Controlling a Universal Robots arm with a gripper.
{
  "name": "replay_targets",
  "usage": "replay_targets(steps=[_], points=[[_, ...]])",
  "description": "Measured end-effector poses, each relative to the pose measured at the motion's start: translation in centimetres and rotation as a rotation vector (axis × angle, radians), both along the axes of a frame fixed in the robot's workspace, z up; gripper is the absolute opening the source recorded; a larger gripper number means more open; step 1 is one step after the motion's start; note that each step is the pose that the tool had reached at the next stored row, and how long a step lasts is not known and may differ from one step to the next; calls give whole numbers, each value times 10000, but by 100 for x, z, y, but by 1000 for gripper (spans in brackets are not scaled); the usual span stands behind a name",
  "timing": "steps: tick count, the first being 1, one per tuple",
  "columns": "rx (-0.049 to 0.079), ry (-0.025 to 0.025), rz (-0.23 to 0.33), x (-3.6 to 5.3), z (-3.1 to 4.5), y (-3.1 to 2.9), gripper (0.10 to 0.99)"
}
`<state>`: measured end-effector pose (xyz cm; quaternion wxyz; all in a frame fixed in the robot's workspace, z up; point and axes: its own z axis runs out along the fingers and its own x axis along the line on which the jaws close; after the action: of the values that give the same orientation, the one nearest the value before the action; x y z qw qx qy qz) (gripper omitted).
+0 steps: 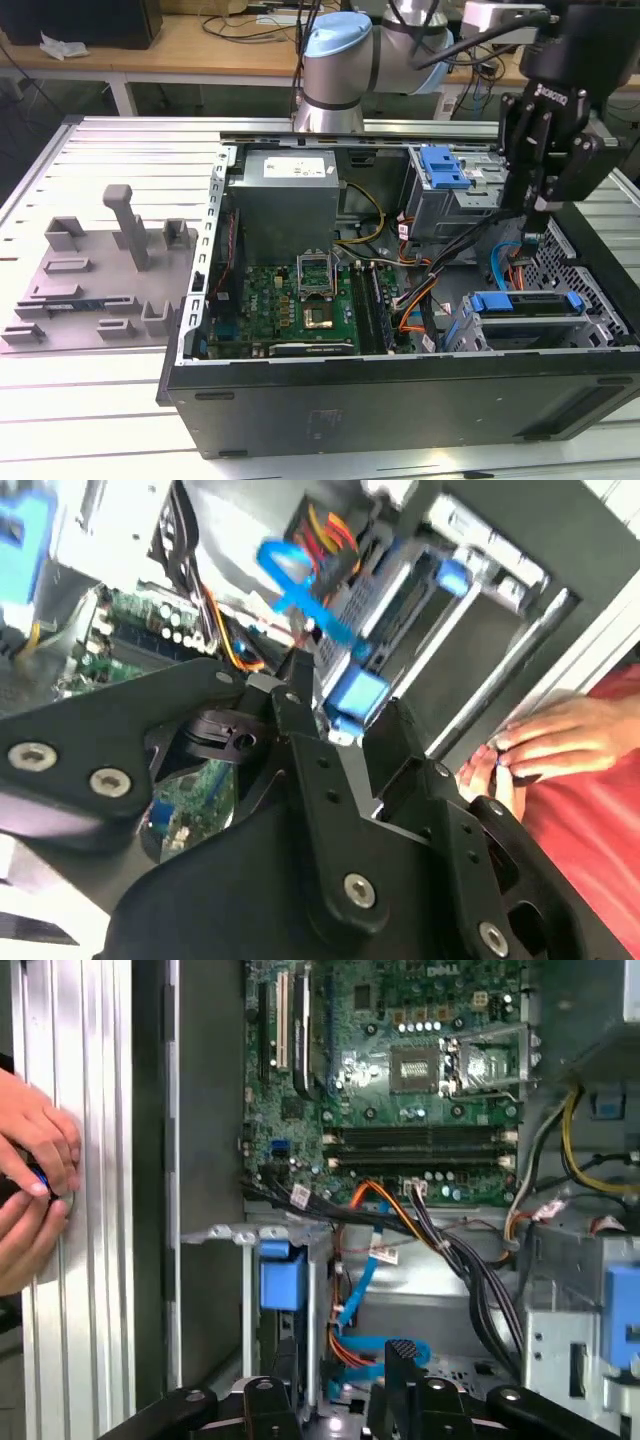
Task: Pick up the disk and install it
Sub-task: 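Insert the first disk wire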
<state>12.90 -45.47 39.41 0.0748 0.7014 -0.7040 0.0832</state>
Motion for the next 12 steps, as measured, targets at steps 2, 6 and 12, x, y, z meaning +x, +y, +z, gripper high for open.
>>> replay_targets(steps=[2,6,12], points=[[-95,9,-2,128,-26,51,475],[-604,-130,-138,154,-34,97,475],[-626,-164,-842,154,-67,97,475]])
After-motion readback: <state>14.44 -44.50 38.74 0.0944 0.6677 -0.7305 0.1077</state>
